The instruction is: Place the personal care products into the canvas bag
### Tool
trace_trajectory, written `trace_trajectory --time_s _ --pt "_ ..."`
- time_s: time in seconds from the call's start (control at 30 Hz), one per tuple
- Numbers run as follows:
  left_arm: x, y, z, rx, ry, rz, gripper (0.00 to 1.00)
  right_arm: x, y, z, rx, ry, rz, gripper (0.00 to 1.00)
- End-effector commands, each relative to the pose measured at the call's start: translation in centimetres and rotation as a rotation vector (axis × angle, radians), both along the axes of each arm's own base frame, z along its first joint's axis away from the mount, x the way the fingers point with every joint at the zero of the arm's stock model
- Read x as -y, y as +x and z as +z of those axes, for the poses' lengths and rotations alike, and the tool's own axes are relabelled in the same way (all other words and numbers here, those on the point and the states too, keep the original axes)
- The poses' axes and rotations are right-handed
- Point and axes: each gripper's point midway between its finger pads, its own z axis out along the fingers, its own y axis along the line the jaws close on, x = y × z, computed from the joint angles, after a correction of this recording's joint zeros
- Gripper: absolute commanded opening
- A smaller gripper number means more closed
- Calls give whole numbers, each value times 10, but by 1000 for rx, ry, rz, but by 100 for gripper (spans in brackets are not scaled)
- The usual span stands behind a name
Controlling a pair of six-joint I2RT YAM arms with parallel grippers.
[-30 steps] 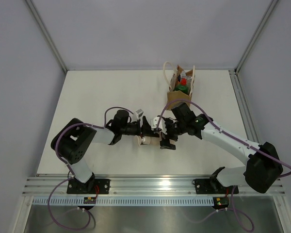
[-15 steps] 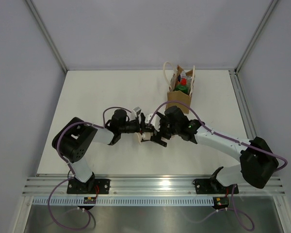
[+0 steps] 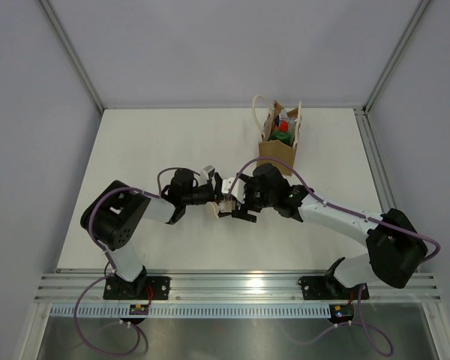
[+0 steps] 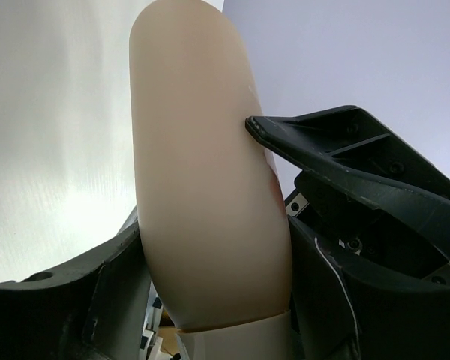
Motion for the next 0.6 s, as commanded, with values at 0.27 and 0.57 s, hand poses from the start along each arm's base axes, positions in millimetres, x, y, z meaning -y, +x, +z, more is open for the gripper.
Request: trace_trajectory --time_s 0.27,0.57 --pt "2 -35 55 184 -127 -217 63 -22 4 1 -45 105 1 6" --pt "-8 -34 45 183 18 -244 97 -24 5 6 -165 184 9 0"
